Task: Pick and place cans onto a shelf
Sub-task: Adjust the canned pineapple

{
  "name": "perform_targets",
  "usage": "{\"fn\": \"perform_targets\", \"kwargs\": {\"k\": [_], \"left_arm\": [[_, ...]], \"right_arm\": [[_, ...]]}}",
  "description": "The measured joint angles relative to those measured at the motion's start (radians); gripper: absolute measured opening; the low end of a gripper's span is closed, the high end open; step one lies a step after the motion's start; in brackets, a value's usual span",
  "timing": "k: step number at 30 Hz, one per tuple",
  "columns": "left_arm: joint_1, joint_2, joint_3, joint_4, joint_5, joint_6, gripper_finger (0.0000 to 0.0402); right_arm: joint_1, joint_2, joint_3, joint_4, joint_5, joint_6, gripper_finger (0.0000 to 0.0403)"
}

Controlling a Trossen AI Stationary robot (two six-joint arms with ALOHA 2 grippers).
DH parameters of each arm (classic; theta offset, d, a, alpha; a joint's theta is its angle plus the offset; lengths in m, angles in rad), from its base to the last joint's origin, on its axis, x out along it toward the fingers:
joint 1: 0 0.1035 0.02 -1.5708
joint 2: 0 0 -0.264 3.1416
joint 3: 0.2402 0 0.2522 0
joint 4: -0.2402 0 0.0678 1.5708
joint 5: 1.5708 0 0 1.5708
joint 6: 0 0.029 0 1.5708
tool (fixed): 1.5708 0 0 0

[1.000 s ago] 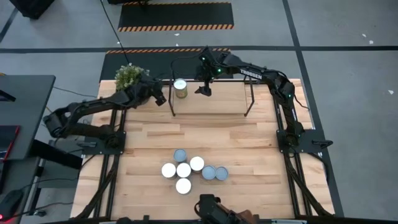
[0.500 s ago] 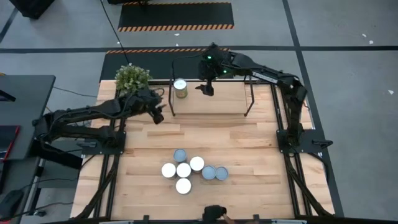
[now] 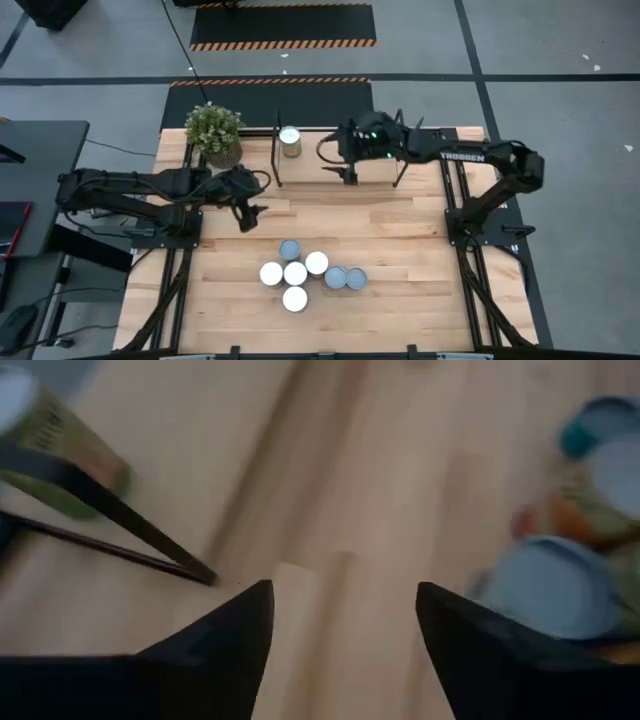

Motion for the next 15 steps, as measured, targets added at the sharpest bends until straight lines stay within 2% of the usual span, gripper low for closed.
{"fn": "perform_targets", "kwargs": {"k": [4,7,11,15], "left_arm": [[-0.105,0.001,0.007,-0.042,0.011,-0.156,0.0254],[-0.197,0.031,0.007,-0.041,-0.022,-0.243,0.0251],[-0.309,0.084,0.007,-0.03,-0.103,-0.323,0.0251],[-0.395,0.133,0.007,-0.025,-0.096,-0.443,0.025]], "right_arm": [[0.037,-0.02,-0.137,0.23,0.002,0.032,0.0373],[0.07,-0.01,-0.197,0.316,0.053,0.032,0.0373],[0.118,-0.01,-0.223,0.303,0.123,0.033,0.0373],[0.164,-0.01,-0.246,0.32,0.143,0.049,0.0373]]}}
